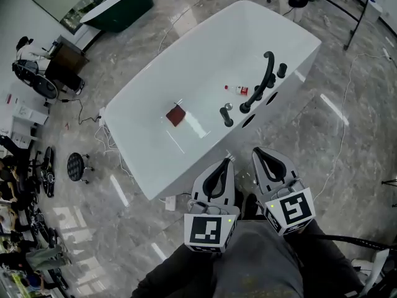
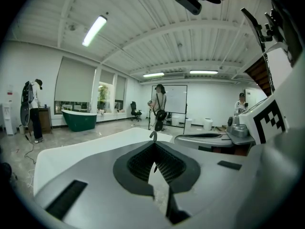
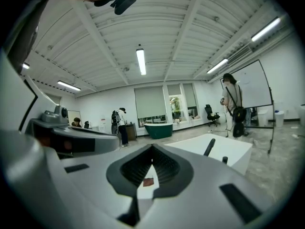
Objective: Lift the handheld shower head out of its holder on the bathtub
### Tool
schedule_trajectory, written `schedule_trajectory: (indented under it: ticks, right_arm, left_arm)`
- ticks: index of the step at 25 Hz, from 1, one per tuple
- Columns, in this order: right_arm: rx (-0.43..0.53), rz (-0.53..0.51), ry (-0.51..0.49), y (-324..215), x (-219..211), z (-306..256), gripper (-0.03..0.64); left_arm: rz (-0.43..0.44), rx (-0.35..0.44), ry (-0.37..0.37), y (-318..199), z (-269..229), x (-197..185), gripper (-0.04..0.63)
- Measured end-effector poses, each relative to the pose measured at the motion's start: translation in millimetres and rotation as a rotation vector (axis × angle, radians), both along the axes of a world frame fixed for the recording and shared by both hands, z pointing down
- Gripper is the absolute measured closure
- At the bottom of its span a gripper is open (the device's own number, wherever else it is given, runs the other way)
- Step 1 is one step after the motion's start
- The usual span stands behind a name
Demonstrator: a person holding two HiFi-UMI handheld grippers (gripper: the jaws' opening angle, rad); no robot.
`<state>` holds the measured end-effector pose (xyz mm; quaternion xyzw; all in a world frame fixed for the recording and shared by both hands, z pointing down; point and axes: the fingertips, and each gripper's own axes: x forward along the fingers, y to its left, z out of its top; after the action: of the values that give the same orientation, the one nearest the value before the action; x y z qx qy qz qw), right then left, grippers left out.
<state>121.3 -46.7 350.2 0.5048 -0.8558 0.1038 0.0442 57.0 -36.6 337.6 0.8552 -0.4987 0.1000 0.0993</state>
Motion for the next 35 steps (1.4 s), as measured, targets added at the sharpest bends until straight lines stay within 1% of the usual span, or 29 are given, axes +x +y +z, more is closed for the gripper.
schedule_trajectory:
  ticks: [7,11,13,17,21,23,25,31,35]
  right_arm:
    - [-0.015,0.000,0.010,-53.8,-5.7,4.3,0.612]
    - [-0.056,-0.016,0.012,-75.6,-15.0,23.9,0.612]
    - [-0.064,-0.015,0.009,-87.6,-17.2,27.7,0.612]
    - [-0.060,-0.004,0.014,-108.7,-18.1,27.2,0.612]
    - [-0.059,0.009,0.016,-129.0,-19.0,24.0,0.612]
    - [-0.064,0.007,0.019,-136.5,-21.6,25.8,0.612]
    - [-0.068,0.000,0.020,-142.4,-27.2,29.3,0.612]
    - [-0.063,-0.030,0.045,-164.8,-48.8,32.9,0.612]
    - [-0.055,-0.048,0.065,-173.6,-69.9,30.3,0.612]
  left_arm:
    - [-0.017,0.012,0.010,-54.8,-2.0,-12.1,0.592]
    - [-0.045,-0.047,0.009,-73.7,20.7,-25.0,0.592]
    - [-0.052,-0.063,0.010,-85.5,24.5,-29.9,0.592]
    - [-0.050,-0.052,0.017,-107.3,25.6,-33.7,0.592]
    - [-0.029,-0.049,0.023,-126.5,21.8,-32.6,0.592]
    - [-0.028,-0.058,0.023,-133.8,22.1,-34.2,0.592]
    - [-0.034,-0.065,0.027,-140.7,25.3,-38.8,0.592]
    - [-0.054,-0.053,0.051,-164.6,30.4,-57.6,0.592]
    - [-0.062,-0.057,0.071,-175.0,31.5,-75.6,0.592]
